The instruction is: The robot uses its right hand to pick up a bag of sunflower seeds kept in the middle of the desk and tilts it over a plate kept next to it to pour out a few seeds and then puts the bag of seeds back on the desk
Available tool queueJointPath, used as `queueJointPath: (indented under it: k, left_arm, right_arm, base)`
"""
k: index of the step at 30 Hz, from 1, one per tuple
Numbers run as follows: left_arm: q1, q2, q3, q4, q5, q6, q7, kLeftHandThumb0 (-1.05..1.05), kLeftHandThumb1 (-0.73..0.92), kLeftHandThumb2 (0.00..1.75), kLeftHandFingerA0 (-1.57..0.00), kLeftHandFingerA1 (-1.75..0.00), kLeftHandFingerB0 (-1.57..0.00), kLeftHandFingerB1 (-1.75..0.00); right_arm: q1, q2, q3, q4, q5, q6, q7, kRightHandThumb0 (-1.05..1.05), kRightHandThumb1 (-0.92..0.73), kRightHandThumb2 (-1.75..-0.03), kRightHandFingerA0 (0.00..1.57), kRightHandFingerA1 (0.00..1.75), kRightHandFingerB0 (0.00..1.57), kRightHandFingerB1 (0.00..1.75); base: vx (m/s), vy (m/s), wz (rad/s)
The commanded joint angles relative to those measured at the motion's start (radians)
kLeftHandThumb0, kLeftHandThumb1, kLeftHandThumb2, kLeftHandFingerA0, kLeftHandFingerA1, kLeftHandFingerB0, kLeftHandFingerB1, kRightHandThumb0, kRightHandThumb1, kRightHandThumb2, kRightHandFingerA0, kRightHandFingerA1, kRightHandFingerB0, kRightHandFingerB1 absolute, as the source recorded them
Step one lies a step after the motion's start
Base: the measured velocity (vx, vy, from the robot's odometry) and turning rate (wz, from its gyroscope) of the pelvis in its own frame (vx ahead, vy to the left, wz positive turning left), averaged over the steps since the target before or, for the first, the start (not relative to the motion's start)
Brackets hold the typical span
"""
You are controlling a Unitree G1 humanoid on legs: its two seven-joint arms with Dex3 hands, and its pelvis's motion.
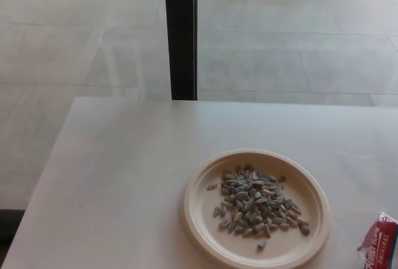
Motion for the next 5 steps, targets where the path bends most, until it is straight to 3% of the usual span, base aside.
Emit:
queueJointPath:
  k: [1, 5]
  left_arm:
    - [0.011, 0.004, 0.006, 0.001, -0.008, -0.003, -0.004, -0.80, 0.76, 0.63, -0.50, -0.53, -0.41, -0.37]
    - [0.012, 0.001, 0.002, 0.000, -0.003, -0.013, -0.009, -0.82, 0.74, 0.63, -0.50, -0.54, -0.42, -0.38]
  right_arm:
    - [0.066, -0.131, -0.186, 0.118, 0.054, -0.054, 0.063, -1.04, -0.66, -0.95, 0.00, 0.24, 0.00, 0.00]
    - [0.120, -0.210, -0.334, 0.249, 0.052, -0.065, 0.048, -1.05, -0.64, -0.97, 0.00, 0.26, 0.00, 0.05]
  base:
    - [0.00, 0.000, 0.00]
    - [0.00, 0.000, 0.00]
